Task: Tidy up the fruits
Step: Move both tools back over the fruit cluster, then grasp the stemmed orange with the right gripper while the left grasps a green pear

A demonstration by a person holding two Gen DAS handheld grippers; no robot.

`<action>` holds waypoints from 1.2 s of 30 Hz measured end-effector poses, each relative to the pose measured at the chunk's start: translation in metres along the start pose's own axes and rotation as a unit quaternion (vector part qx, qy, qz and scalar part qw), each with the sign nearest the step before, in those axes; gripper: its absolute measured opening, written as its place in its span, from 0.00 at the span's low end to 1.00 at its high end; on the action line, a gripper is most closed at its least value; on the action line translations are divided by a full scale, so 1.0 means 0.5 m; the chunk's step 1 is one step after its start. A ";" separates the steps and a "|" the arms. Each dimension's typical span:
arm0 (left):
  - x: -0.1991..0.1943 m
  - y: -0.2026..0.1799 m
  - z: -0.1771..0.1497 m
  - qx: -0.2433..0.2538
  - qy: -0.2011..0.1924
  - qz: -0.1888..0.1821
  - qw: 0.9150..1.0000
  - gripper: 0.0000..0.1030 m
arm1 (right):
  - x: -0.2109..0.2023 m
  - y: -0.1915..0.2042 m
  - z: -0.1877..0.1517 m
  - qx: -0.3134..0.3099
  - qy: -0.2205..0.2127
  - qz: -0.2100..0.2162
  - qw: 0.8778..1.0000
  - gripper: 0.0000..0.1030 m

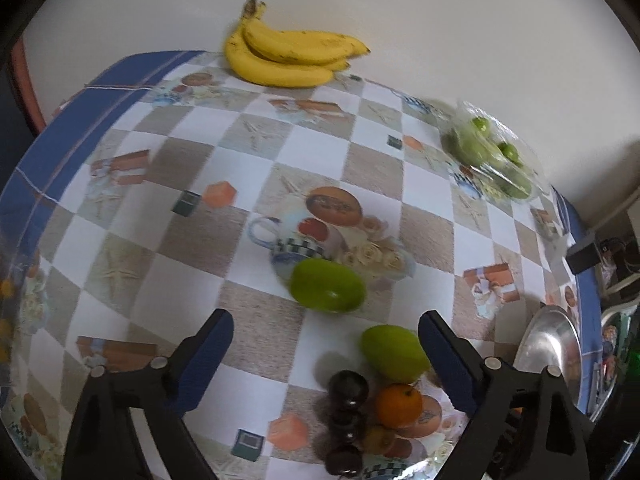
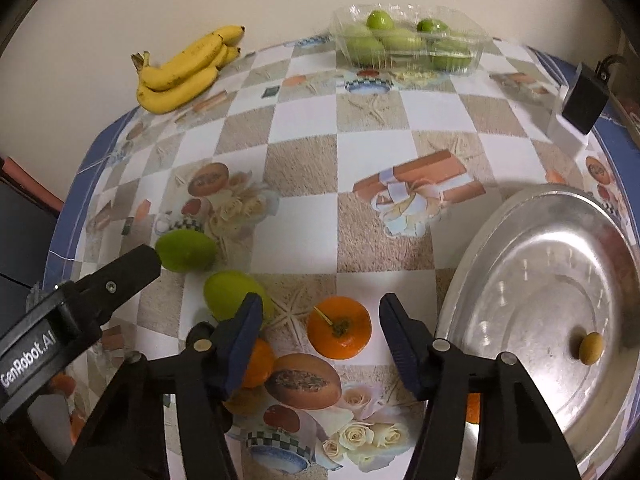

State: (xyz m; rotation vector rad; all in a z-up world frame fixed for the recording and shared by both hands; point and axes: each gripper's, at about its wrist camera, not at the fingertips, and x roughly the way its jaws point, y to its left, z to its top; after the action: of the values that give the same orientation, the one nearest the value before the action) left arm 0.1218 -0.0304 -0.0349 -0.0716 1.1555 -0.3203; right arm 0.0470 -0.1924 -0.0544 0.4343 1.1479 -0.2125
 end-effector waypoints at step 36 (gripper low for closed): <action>0.100 -0.085 -0.030 0.008 0.077 -0.036 0.996 0.52 | 0.022 -0.040 -0.005 0.020 0.048 0.003 0.999 0.37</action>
State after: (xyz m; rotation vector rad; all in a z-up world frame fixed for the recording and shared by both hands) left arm 0.1173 -0.0835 -0.0762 -0.0766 1.3043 -0.4045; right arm 0.0419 -0.2087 -0.0696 0.4866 1.2392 -0.2118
